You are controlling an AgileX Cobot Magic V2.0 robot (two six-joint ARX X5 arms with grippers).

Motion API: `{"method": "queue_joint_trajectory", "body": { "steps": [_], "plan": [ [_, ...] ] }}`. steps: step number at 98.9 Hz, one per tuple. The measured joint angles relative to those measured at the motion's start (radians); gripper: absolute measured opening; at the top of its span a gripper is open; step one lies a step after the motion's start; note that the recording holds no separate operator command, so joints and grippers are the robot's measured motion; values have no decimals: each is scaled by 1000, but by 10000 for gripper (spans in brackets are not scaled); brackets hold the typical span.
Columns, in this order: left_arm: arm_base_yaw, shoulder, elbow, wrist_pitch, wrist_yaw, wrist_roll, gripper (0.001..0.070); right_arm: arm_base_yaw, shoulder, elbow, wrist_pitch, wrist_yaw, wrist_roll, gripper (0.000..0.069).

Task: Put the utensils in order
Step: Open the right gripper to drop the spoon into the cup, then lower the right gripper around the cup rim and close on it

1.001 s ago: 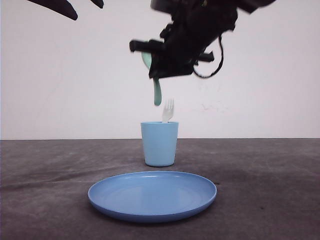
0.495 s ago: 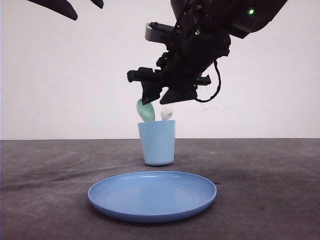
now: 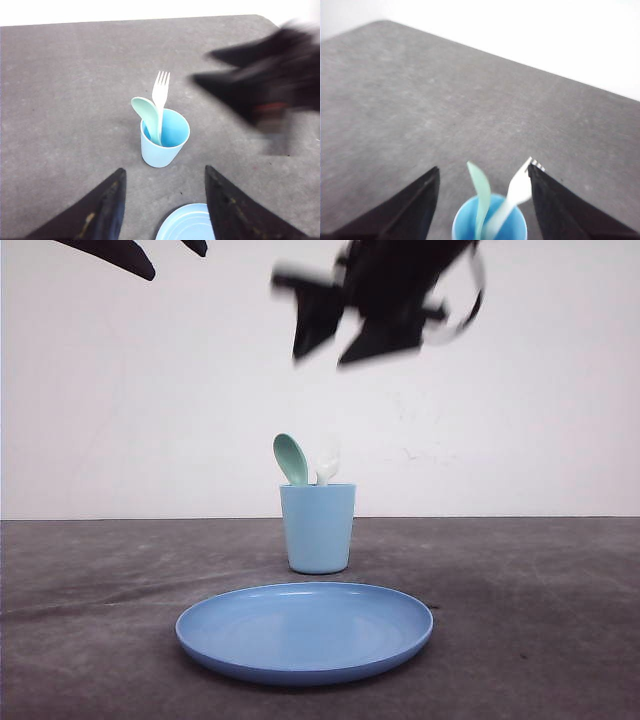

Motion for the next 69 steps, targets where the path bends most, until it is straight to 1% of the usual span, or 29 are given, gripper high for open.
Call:
{"method": "queue_joint_trajectory", "body": {
  "steps": [8,18,22,27,35,38,42,56,69],
  "plan": [
    [0,0,0,0,0,0,297,8,-69,0,-125,0,21,357],
    [0,0,0,0,0,0,297,16,-110,0,-275,0,63,358],
    [0,0,0,0,0,0,297,18,-113,0,-329,0,82,374],
    [0,0,0,0,0,0,297,19,-111,0,-399,0,109,439],
    [0,0,0,0,0,0,297,19,-97,0,-491,0,150,597],
    [0,0,0,1,0,0,297,19,-89,0,-512,0,161,642],
    [0,0,0,0,0,0,297,19,-75,0,-530,0,177,681],
    [0,0,0,1,0,0,297,24,-23,0,-535,-4,216,680],
    [0,0,0,1,0,-1,297,29,34,0,-485,-21,241,680]
  ]
}}
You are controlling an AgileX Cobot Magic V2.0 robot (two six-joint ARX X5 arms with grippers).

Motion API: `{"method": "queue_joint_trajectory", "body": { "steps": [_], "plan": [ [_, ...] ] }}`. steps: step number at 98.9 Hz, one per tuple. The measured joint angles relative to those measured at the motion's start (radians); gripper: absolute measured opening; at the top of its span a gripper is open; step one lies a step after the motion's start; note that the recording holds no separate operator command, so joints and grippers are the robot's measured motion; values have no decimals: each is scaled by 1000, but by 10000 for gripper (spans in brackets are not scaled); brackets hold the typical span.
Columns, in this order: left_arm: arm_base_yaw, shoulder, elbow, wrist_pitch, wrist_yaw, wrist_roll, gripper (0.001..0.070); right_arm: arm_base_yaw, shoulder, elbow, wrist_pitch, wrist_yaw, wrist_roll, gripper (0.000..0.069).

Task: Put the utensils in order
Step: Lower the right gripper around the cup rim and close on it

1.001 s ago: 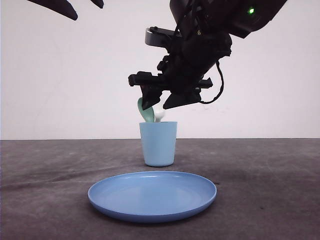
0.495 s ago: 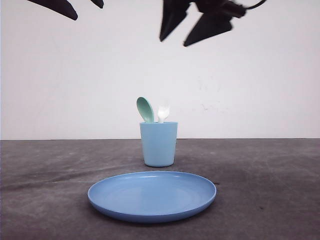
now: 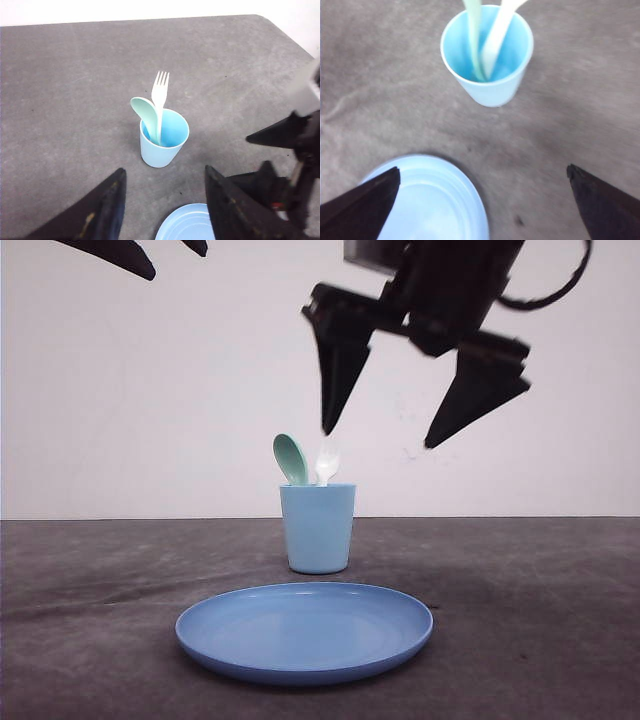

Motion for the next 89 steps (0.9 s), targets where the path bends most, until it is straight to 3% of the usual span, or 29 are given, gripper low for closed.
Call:
{"method": "queue_joint_trajectory", "body": {
  "steps": [48,89],
  "plan": [
    [0,0,0,0,0,-2,297,2,210,0,250,-9,16,680],
    [0,0,0,2,0,-2,297,-22,291,0,364,-10,8,680]
  ]
}}
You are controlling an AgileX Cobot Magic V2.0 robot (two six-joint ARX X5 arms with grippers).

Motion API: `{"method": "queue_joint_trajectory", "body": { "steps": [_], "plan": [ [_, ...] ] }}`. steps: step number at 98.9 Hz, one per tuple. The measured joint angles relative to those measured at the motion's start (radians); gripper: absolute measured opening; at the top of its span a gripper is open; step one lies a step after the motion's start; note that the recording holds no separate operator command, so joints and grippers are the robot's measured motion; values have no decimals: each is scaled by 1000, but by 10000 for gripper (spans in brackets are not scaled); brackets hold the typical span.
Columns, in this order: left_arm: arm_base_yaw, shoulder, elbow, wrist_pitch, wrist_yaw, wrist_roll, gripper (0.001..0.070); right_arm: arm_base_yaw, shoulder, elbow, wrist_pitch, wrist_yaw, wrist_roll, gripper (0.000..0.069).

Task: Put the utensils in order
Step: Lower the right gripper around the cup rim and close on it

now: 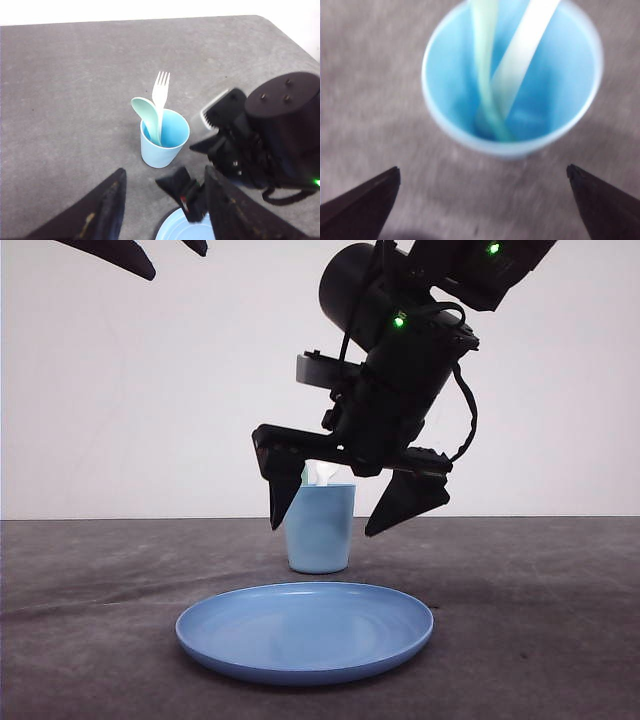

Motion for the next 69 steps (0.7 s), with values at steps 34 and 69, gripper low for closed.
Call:
{"method": "queue_joint_trajectory", "body": {
  "steps": [34,69],
  "plan": [
    [0,0,0,48,0,0,297,-42,22,34,16,-80,-4,680],
    [0,0,0,56,0,0,297,-45,119,177,-39,-79,-38,680]
  ]
}}
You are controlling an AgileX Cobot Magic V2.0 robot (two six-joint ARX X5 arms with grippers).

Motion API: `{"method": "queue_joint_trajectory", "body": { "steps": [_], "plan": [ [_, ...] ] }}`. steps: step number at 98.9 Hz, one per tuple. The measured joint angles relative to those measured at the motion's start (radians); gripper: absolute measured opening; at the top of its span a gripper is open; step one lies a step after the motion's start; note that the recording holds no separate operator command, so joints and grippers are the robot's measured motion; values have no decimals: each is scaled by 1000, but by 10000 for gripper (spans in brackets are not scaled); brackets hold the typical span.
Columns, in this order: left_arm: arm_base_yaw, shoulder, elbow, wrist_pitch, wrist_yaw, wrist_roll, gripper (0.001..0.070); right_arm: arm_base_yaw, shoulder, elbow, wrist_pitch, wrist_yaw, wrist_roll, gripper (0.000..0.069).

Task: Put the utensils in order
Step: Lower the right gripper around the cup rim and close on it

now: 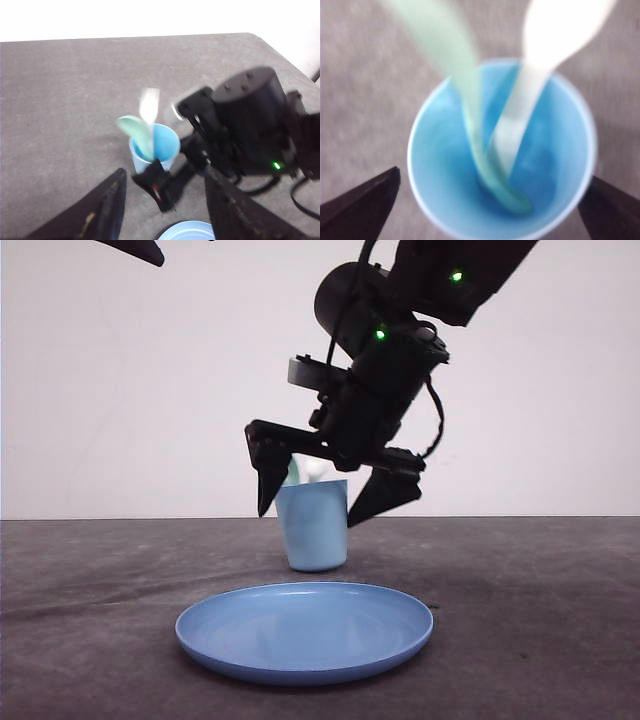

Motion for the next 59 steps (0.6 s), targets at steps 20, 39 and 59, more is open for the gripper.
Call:
{"method": "queue_joint_trajectory", "body": {
  "steps": [20,39,59],
  "plan": [
    [0,0,0,0,0,0,297,-11,49,84,-43,1,-6,680],
    [0,0,0,0,0,0,297,-13,53,85,-57,6,-10,612],
    [0,0,0,0,0,0,297,-15,53,88,-74,9,-11,514]
  ]
}}
